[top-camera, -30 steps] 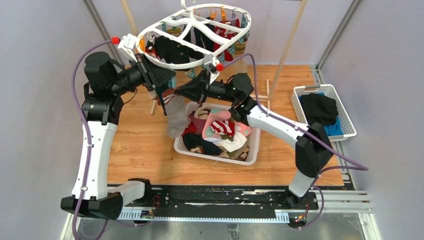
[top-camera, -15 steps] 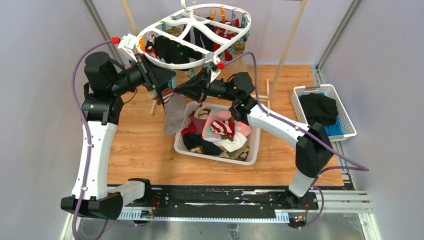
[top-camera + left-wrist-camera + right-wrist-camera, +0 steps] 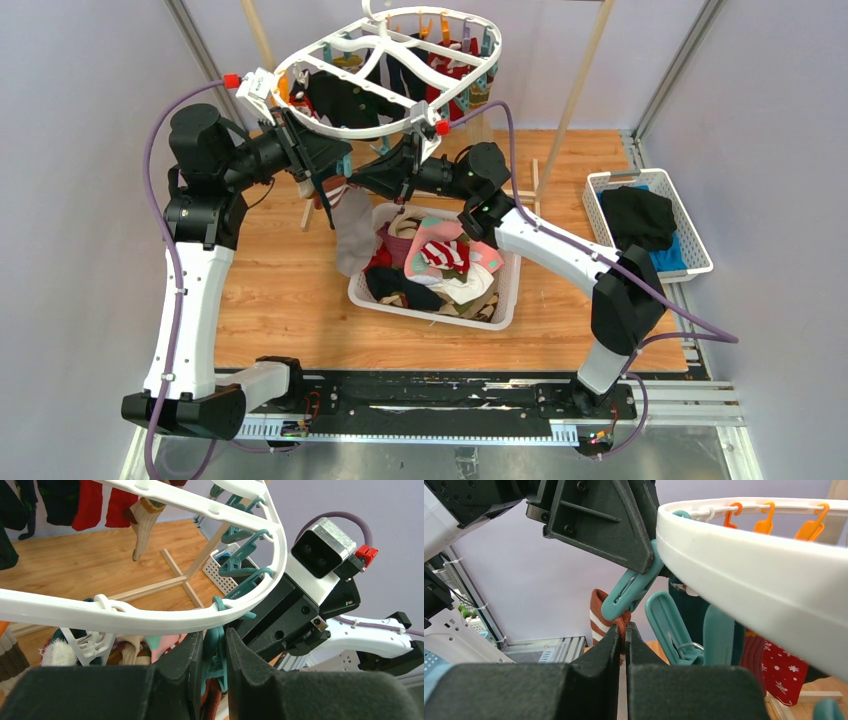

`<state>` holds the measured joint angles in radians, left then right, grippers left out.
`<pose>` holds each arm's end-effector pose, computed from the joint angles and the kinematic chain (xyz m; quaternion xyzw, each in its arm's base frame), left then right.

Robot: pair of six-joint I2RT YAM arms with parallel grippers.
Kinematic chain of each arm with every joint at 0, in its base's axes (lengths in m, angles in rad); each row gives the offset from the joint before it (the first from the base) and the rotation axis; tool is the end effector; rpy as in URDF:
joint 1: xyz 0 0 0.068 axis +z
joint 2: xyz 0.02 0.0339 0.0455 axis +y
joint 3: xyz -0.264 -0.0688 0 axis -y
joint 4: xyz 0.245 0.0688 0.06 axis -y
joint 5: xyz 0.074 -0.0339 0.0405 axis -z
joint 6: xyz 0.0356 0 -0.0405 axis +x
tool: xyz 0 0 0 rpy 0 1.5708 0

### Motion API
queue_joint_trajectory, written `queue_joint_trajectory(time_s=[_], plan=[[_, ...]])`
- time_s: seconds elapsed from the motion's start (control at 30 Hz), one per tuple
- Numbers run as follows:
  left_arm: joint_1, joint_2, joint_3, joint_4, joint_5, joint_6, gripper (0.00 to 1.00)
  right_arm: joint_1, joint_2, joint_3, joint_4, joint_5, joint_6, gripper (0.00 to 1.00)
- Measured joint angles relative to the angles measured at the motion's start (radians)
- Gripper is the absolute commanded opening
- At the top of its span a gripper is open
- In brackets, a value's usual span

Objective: Clip the socks to the hanger
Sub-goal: Clamp the sock onto the hanger.

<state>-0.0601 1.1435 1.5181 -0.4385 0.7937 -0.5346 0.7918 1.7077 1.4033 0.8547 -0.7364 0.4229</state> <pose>0.2135 -0.0383 0.4929 0.0989 0.7160 -0.4544 0.5207 0.2593 0.2967 0.4113 -0.3923 0.3903 0.6090 0.5682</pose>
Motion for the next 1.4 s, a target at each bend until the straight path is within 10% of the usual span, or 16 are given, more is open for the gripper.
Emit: queue_joint_trajectory(time_s=[0.73,1.23,1.4], plan=[[0.000,-0.004,-0.006,0.004,-0.002,0.026,0.08,-0.029,0.000,0.008,0.006,0.051,0.034,0.00],[0.000,-0.017,-0.014,-0.003,-0.006,0.054,0.54,-0.029,0.000,0.008,0.063,0.057,0.113,0.00],[0.000,-0.019,-0.019,-0.013,0.001,0.061,0.55,-0.029,0.000,0.008,0.065,0.057,0.113,0.00]])
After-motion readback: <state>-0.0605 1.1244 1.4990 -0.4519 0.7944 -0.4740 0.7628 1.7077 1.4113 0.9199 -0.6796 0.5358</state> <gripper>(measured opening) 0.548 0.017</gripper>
